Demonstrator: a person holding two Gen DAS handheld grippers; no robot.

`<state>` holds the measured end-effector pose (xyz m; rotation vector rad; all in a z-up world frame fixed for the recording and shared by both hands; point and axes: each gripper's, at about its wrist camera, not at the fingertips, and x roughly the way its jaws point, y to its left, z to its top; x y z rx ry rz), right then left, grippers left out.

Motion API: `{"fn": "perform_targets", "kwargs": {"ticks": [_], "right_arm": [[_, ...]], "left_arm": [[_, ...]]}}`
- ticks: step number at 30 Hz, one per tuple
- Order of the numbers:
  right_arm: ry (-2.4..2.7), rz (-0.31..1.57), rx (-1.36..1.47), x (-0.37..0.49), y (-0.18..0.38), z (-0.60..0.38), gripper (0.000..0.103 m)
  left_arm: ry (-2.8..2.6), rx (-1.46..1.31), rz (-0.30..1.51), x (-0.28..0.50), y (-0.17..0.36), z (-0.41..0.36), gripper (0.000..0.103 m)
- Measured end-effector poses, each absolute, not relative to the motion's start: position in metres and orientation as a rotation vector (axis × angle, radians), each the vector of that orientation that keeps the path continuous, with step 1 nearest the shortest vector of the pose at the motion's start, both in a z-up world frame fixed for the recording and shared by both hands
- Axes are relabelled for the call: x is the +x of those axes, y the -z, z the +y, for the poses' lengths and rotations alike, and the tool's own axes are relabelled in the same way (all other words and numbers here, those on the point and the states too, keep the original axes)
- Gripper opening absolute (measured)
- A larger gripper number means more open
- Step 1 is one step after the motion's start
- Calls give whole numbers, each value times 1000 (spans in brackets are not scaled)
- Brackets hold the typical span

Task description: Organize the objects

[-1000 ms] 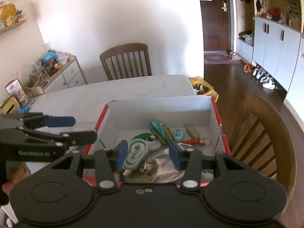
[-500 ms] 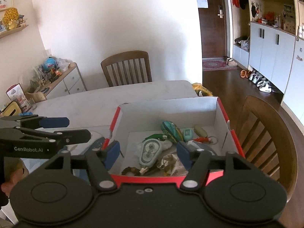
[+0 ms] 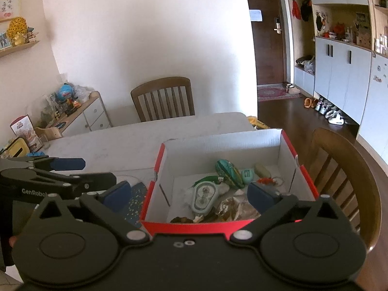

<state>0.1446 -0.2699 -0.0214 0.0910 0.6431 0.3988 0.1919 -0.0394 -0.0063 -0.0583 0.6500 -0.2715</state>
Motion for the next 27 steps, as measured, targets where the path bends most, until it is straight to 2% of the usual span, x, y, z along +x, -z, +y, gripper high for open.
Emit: {"fn": "perform_targets", "kwargs": {"ticks": [27], "right_arm": [[-254, 597, 162, 103, 27, -265, 102]], "left_arm": [[331, -19, 575, 158, -4, -40, 103]]}}
